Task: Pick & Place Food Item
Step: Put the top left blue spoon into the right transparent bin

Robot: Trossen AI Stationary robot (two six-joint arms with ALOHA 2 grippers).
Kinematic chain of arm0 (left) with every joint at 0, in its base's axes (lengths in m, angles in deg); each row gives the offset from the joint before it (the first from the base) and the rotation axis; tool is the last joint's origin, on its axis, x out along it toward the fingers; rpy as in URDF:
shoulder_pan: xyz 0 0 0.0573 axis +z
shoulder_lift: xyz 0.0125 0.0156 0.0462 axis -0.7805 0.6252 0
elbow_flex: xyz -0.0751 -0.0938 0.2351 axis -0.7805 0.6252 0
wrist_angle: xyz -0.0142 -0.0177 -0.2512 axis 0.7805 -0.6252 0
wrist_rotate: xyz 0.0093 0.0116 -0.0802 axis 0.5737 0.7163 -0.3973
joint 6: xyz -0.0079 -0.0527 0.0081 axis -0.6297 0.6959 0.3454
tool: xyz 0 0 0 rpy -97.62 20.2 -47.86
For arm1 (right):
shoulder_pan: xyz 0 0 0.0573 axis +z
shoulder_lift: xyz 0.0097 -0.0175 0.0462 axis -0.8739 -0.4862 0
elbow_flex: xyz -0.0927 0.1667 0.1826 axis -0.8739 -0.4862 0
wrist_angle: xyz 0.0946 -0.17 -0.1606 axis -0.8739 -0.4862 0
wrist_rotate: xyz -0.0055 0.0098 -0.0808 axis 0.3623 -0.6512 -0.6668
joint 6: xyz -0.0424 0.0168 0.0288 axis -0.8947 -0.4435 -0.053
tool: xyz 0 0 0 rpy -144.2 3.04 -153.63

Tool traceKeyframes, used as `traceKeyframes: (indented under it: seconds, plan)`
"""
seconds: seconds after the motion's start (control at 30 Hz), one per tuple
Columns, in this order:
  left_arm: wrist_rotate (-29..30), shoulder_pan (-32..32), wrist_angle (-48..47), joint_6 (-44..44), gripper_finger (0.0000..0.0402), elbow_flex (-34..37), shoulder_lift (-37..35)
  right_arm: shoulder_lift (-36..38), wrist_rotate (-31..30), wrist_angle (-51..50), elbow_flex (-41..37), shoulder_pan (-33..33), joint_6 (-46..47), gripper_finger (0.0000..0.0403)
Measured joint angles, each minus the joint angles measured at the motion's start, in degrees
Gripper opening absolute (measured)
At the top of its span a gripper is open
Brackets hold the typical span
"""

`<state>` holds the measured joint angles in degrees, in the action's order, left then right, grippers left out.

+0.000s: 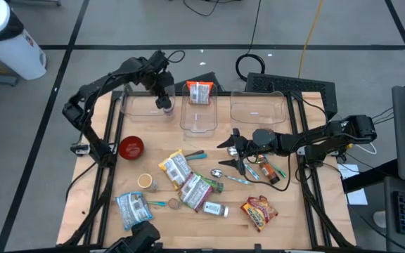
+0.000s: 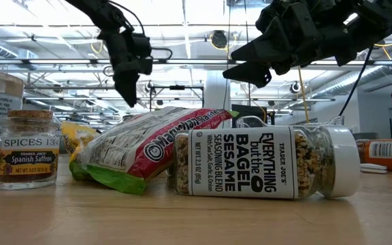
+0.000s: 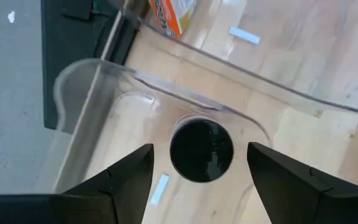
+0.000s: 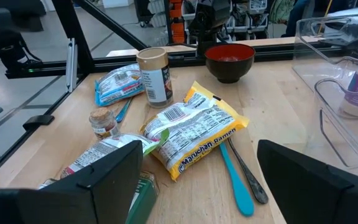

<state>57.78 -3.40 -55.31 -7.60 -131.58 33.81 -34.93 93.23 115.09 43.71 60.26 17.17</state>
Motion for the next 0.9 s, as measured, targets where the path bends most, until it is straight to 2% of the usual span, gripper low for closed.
traceKeyframes:
  seconds: [0.13,0.43,0.53,0.7,0.9]
  plan:
    - [-4.0,0.0,-1.6,-3.1,0.0267,-2.0,-0.7,0.0,0.0,0.0,0.0,0.0,0.0,0.0308]
    - [-24.5,-1.1,4.2,-3.1,0.0266,-2.0,-5.2,0.0,0.0,0.0,0.0,0.0,-1.5,0.0309]
    - [-28.6,-3.7,6.3,-3.2,0.0266,-1.6,-6.2,0.0,0.0,0.0,0.0,0.0,-1.5,0.0308]
    - [-27.1,-9.1,15.2,-1.8,0.0266,3.6,-9.0,0.0,0.0,0.0,0.0,0.0,-1.5,0.0308]
    - [-20.3,-14.7,29.9,6.7,0.0266,15.4,-14.2,0.0,-0.2,0.0,0.0,0.0,-2.7,0.0308]
